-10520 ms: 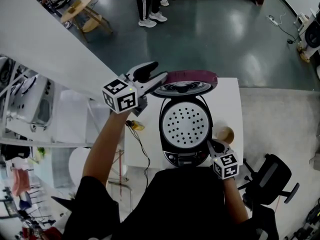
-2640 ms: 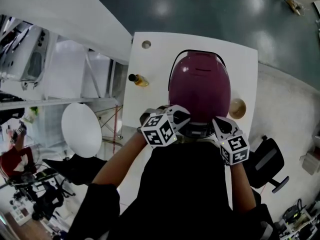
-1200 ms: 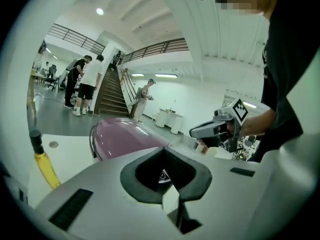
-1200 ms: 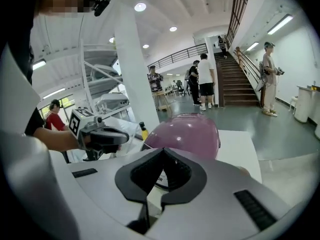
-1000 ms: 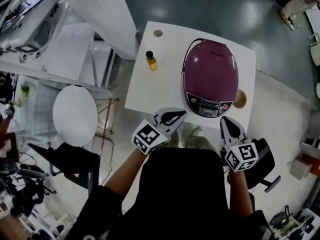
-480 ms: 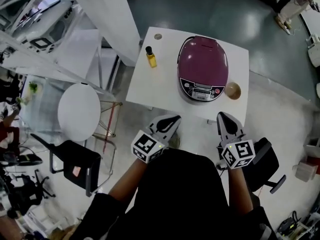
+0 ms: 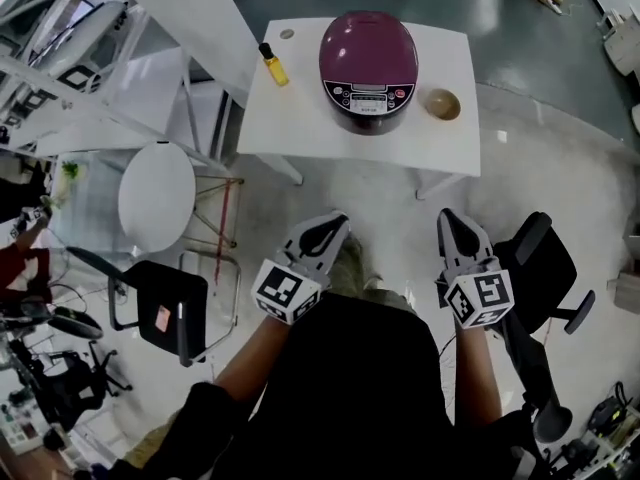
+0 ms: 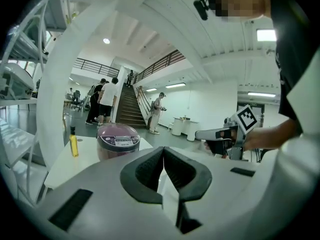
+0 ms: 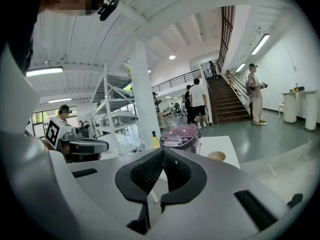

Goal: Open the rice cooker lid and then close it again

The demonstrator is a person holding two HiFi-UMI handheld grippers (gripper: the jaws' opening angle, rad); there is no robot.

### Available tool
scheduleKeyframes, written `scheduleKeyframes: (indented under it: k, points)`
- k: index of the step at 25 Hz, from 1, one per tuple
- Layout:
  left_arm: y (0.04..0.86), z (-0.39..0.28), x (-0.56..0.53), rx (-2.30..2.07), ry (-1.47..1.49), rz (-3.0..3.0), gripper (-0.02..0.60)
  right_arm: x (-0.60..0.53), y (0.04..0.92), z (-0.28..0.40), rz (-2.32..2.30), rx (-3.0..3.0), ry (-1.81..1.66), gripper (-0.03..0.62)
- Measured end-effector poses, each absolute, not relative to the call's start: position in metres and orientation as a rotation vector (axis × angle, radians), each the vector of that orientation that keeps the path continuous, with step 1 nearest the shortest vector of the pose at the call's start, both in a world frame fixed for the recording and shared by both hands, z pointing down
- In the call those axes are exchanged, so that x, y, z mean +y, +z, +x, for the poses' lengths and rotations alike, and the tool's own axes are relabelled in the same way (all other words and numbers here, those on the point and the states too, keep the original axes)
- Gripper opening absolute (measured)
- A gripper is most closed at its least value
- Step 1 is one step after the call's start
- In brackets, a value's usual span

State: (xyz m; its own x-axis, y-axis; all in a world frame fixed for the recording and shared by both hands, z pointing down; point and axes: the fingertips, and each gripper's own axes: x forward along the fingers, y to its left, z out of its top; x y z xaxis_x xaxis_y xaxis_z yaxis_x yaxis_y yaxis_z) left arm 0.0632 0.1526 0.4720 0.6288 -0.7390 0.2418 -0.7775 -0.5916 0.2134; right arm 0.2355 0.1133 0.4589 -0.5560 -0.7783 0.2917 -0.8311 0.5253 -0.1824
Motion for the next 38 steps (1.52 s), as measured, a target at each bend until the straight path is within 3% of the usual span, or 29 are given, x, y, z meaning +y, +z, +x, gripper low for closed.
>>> scheduleKeyframes:
  k: [11, 22, 38]
  points:
    - [0.440, 0.033, 0.216, -1.366, 0.162, 2.526, 0.005, 0.186, 0.449, 0.240, 1.424, -2.563, 0.449, 0.000]
    - [0.434, -0.076, 0.197, -1.565, 0.157, 2.489, 0.005, 0.181, 0.424, 0.208, 1.661, -2.467, 0.335, -0.001]
    - [0.425, -0.027, 0.196, -1.599, 0.112, 2.486, 0.005, 0.186, 0.414, 0.226, 1.612, -2.500, 0.250, -0.002]
